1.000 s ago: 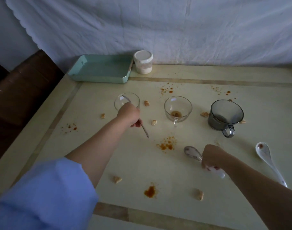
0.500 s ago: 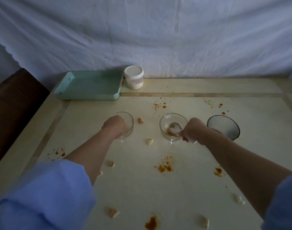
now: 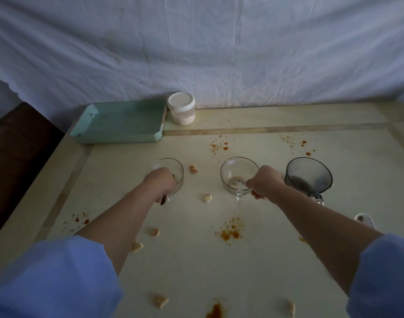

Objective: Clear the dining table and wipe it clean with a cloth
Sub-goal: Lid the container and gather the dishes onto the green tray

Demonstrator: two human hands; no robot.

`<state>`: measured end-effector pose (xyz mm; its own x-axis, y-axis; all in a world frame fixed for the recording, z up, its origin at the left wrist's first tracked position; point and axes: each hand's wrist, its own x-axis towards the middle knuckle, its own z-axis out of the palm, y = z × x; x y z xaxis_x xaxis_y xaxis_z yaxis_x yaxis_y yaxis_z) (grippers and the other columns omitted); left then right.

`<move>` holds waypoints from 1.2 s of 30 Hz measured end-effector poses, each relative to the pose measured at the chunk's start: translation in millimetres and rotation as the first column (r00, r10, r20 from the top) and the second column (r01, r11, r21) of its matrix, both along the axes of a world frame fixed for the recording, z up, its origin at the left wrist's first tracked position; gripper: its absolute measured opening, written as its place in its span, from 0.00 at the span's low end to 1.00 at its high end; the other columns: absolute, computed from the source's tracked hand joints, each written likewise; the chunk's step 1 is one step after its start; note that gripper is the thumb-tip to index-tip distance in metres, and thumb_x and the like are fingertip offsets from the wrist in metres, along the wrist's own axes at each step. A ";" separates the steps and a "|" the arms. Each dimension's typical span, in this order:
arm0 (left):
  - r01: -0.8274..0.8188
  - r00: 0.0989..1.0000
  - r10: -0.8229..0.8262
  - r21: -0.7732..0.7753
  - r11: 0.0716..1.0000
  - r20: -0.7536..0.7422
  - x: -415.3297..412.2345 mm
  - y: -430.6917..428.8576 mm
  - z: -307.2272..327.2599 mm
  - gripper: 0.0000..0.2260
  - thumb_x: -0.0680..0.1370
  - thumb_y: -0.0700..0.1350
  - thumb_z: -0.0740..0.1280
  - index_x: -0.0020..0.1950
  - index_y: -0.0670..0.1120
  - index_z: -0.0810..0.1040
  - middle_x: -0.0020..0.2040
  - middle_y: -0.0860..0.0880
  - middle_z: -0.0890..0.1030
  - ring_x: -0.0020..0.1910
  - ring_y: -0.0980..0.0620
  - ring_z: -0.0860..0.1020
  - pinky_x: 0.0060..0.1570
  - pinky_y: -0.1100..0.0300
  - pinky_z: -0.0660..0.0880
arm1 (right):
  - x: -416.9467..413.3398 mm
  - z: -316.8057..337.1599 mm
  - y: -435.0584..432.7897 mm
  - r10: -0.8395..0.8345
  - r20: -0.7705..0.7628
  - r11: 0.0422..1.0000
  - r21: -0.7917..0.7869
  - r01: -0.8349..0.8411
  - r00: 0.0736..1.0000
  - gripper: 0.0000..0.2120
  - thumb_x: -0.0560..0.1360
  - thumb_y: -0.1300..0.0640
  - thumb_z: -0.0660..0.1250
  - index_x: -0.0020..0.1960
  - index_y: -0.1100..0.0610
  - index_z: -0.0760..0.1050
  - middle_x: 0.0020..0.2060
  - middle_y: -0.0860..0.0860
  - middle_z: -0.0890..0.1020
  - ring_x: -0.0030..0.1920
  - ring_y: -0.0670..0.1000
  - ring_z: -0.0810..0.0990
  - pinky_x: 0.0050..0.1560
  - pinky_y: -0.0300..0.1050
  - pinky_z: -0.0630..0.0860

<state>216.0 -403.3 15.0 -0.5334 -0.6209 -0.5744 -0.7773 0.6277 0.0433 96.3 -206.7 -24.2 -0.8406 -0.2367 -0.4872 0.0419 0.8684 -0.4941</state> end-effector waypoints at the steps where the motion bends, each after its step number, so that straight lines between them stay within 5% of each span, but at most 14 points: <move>1: 0.011 1.000 -0.011 -0.074 0.997 -0.003 -0.9 2.5 1.3 0.09 0.78 0.43 0.59 0.52 0.39 0.75 0.57 0.41 0.76 0.54 0.45 0.77 0.57 0.52 0.74 | 0.6 1.9 2.8 0.018 -0.022 1.000 0.008 -0.018 1.000 0.07 0.74 0.61 0.66 0.40 0.64 0.74 0.33 0.58 0.81 0.29 0.54 0.79 0.30 0.43 0.75; 3: 0.029 0.994 -0.053 -0.234 0.972 -0.099 -4.8 14.4 9.4 0.14 0.76 0.42 0.62 0.60 0.41 0.76 0.62 0.42 0.76 0.59 0.42 0.76 0.52 0.54 0.74 | 1.3 8.2 10.3 0.051 -0.099 0.998 0.050 -0.046 0.994 0.08 0.74 0.58 0.65 0.39 0.61 0.72 0.36 0.57 0.79 0.35 0.56 0.78 0.30 0.42 0.71; 5: 0.080 0.960 -0.148 -0.273 0.959 -0.238 -14.1 34.2 17.5 0.12 0.74 0.40 0.62 0.57 0.41 0.77 0.58 0.41 0.78 0.57 0.41 0.76 0.50 0.53 0.74 | 1.1 14.1 19.5 0.058 -0.167 0.997 0.058 -0.049 0.984 0.09 0.73 0.57 0.65 0.38 0.60 0.71 0.37 0.57 0.77 0.39 0.56 0.76 0.31 0.40 0.67; 10: 0.366 0.806 -0.325 -0.016 0.930 -0.494 -36.7 103.7 37.8 0.12 0.76 0.43 0.62 0.57 0.43 0.78 0.57 0.44 0.79 0.55 0.45 0.77 0.54 0.54 0.74 | 5.4 38.1 59.0 -0.005 -0.233 1.000 -0.026 -0.002 0.972 0.07 0.74 0.59 0.65 0.48 0.62 0.79 0.43 0.57 0.81 0.44 0.57 0.80 0.40 0.45 0.76; 17: 0.530 0.736 -0.415 0.074 0.844 -0.535 -56.3 187.6 34.0 0.11 0.76 0.44 0.64 0.56 0.44 0.80 0.55 0.47 0.81 0.50 0.49 0.77 0.49 0.61 0.71 | -6.4 22.1 195.5 -0.289 -0.295 0.942 0.083 0.326 0.911 0.11 0.72 0.64 0.62 0.50 0.63 0.80 0.48 0.62 0.82 0.50 0.62 0.80 0.41 0.42 0.70; 21: 0.557 0.718 -0.409 0.111 0.823 -0.564 -60.8 216.6 21.1 0.10 0.76 0.42 0.64 0.54 0.44 0.80 0.54 0.45 0.81 0.51 0.48 0.78 0.49 0.61 0.71 | 2.3 -13.1 243.1 -0.291 -0.154 0.915 0.244 0.321 0.944 0.11 0.74 0.62 0.63 0.53 0.67 0.76 0.50 0.63 0.81 0.53 0.62 0.79 0.46 0.45 0.73; 28: 0.578 0.713 -0.430 0.118 0.807 -0.553 -62.7 243.6 7.4 0.10 0.76 0.42 0.63 0.54 0.44 0.80 0.53 0.47 0.81 0.52 0.49 0.78 0.47 0.64 0.69 | 4.4 -44.4 258.7 -0.359 -0.151 0.871 0.300 0.389 0.921 0.15 0.76 0.58 0.63 0.60 0.64 0.74 0.57 0.61 0.78 0.60 0.60 0.77 0.59 0.49 0.73; 30: 0.581 0.711 -0.435 0.114 0.806 -0.552 -61.9 246.2 6.0 0.10 0.76 0.41 0.63 0.54 0.44 0.80 0.52 0.47 0.82 0.48 0.50 0.77 0.46 0.64 0.69 | 5.0 -45.2 265.3 -0.345 -0.109 0.877 0.317 0.362 0.932 0.13 0.74 0.61 0.64 0.57 0.65 0.76 0.52 0.60 0.80 0.58 0.60 0.78 0.55 0.48 0.74; 33: 0.574 0.721 -0.429 0.121 0.810 -0.544 -61.2 247.9 6.8 0.09 0.76 0.42 0.63 0.53 0.44 0.80 0.51 0.47 0.81 0.45 0.52 0.75 0.45 0.63 0.69 | -0.3 -36.7 269.3 -0.356 -0.074 0.897 0.251 0.363 0.932 0.09 0.73 0.61 0.68 0.50 0.65 0.77 0.35 0.56 0.77 0.44 0.58 0.80 0.37 0.44 0.74; 36: 0.553 0.738 -0.407 0.139 0.821 -0.538 -59.6 243.7 9.0 0.09 0.76 0.43 0.63 0.53 0.45 0.80 0.51 0.48 0.81 0.49 0.50 0.78 0.46 0.62 0.70 | -16.2 -7.2 257.3 -0.391 -0.137 0.915 0.051 0.400 0.910 0.09 0.72 0.58 0.69 0.43 0.65 0.76 0.36 0.59 0.78 0.37 0.57 0.78 0.34 0.45 0.71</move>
<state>156.3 -159.6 24.1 -0.9588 -0.0632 -0.2769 -0.2100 0.8142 0.5412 80.1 50.6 -31.4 -0.9113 0.1608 -0.3790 0.3336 0.8280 -0.4507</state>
